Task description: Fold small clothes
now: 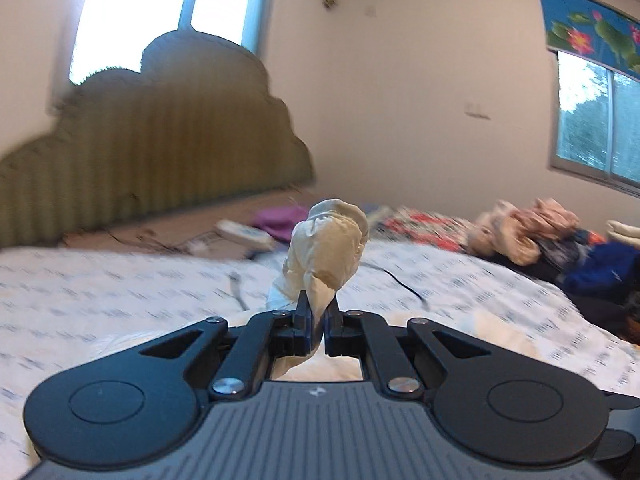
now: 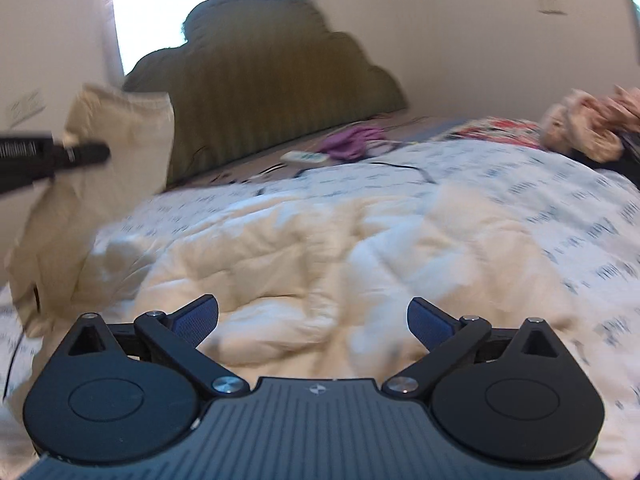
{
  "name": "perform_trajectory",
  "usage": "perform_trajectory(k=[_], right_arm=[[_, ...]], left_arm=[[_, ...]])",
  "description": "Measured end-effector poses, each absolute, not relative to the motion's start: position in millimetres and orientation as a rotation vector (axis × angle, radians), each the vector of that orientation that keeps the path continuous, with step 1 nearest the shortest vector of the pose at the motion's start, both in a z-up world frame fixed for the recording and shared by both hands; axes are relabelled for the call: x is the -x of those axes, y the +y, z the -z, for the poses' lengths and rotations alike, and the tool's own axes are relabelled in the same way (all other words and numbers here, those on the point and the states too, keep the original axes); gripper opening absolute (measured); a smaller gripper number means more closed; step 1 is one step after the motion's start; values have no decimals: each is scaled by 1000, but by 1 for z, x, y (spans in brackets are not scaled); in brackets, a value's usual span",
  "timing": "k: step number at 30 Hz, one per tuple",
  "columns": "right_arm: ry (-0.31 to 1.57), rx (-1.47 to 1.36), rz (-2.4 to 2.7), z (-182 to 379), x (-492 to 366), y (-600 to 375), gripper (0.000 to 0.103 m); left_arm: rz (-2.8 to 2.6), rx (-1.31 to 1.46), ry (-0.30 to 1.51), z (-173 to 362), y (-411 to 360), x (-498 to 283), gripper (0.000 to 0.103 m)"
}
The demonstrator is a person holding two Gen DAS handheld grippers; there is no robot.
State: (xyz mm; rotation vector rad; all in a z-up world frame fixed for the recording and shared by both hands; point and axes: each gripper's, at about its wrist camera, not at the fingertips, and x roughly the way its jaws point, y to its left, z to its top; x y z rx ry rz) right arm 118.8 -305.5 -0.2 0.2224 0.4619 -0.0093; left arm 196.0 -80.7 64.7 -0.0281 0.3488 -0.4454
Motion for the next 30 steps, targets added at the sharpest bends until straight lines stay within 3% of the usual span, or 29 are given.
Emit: perform_trajectory(k=[4, 7, 9, 11, 20, 25, 27, 30], right_arm=[[406, -366, 94, 2, -86, -350, 103], [366, -468, 122, 1, -66, -375, 103], [345, -484, 130, 0, -61, -385, 103], [331, -470, 141, -5, -60, -388, 103], [307, -471, -92, -35, -102, -361, 102], [328, -396, -432, -45, -151, -299, 99], [427, -365, -428, -30, -183, -283, 92], [610, -233, -237, 4, -224, -269, 67]], left_arm=[[531, 32, 528, -30, -128, -207, 6], [599, -23, 630, -11, -154, -210, 23], [654, -57, 672, -8, -164, -202, 61], [680, -68, 635, -12, -157, -193, 83], [402, -50, 461, -58, -57, -200, 87], [225, 28, 496, -49, -8, -234, 88], [212, 51, 542, -36, -2, -243, 88], [237, 49, 627, -13, -6, -249, 88]])
